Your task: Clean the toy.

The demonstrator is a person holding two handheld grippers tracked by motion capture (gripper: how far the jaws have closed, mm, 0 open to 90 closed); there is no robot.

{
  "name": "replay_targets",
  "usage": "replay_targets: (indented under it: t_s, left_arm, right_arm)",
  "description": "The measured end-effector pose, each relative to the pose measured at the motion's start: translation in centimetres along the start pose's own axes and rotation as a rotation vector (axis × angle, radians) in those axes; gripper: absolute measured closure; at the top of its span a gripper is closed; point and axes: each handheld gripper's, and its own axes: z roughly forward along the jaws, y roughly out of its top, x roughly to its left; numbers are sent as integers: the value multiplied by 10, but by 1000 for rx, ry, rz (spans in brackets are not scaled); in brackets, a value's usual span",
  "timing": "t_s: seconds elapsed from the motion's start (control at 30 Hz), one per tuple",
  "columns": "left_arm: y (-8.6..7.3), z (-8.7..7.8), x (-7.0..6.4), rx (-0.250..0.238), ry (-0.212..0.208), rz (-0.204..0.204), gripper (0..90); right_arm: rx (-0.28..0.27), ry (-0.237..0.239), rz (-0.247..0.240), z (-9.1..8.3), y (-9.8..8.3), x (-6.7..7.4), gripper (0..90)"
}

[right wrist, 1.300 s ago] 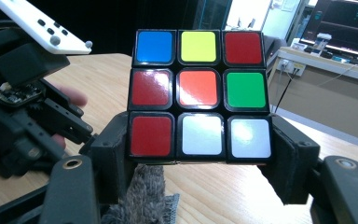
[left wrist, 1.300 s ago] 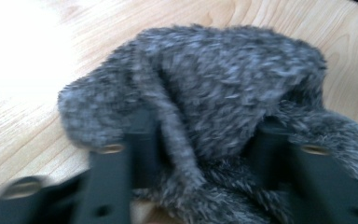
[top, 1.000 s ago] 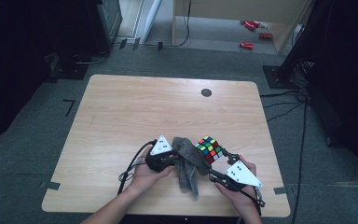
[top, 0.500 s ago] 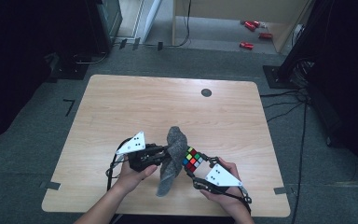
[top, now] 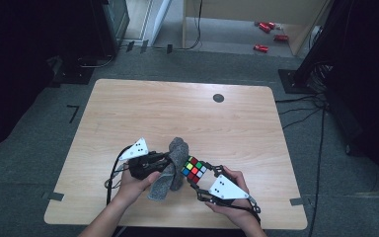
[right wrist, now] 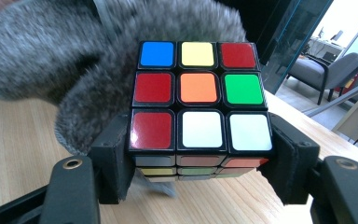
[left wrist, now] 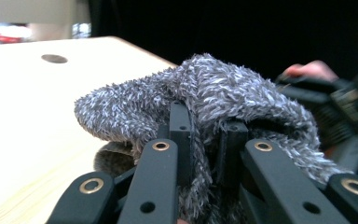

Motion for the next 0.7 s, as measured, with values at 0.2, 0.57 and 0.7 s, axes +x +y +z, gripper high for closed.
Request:
replay_targets:
  t_s: [0.2, 0.57, 0.7]
  left_arm:
    - [4, -8, -3, -49, -38, -17, 815]
    - [3, -8, 0, -30, -57, -33, 812]
    - [5, -8, -3, -33, -63, -21, 810]
  right_arm:
    - [-11, 9, 2, 3, 1, 1, 346]
    - [-8, 5, -9, 3, 3, 3, 347]
    - [-5, 2, -7, 4, 1, 2, 347]
